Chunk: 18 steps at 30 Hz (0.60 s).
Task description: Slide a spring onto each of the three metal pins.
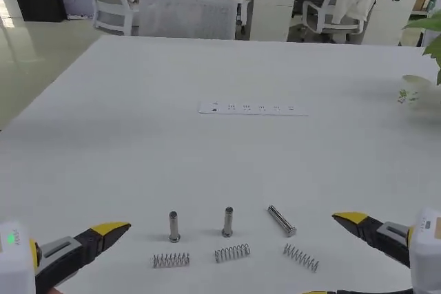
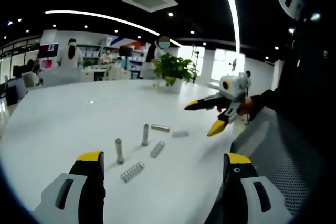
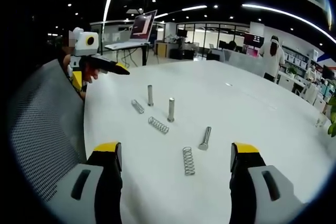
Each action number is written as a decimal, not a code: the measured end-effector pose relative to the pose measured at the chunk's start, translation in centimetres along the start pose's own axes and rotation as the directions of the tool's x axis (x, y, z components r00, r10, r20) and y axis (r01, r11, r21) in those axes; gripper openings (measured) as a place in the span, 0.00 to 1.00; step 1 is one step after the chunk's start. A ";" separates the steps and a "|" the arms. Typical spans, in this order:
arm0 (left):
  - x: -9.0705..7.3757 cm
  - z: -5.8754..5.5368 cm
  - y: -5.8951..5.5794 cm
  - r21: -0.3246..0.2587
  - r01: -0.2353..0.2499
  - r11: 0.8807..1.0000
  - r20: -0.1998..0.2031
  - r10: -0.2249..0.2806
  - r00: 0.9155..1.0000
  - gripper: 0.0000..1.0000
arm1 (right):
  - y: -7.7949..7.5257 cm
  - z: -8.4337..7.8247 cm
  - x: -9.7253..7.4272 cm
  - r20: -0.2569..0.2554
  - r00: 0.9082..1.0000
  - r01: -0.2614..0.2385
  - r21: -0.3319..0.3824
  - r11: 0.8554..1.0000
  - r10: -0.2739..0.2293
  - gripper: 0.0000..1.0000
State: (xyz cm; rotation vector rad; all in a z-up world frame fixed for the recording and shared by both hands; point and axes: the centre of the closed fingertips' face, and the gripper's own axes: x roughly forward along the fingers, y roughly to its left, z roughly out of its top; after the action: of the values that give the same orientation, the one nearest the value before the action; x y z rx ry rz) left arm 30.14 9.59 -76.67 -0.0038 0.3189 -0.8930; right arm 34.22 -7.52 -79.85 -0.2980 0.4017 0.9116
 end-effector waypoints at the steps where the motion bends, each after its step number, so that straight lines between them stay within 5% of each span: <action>1: 0.1 0.0 -0.1 0.004 0.007 1.000 0.003 -0.007 1.000 0.91 | -0.1 0.0 0.0 0.002 1.000 0.004 0.006 1.000 -0.004 0.85; 7: 0.3 -0.2 -0.8 0.018 0.039 0.999 -0.005 -0.038 0.999 0.92 | -0.6 -0.3 -0.3 -0.013 0.999 0.032 0.012 0.999 -0.031 0.85; 18: 0.1 0.1 -0.6 0.024 0.027 0.999 0.000 -0.027 1.000 0.91 | -0.5 -0.3 -0.2 -0.016 0.999 0.029 0.011 1.000 -0.028 0.85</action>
State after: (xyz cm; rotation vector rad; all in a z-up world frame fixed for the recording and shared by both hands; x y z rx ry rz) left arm 29.77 9.13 -76.58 0.0138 0.3081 -0.9240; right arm 34.41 -8.08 -79.94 -0.3003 0.4166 0.8792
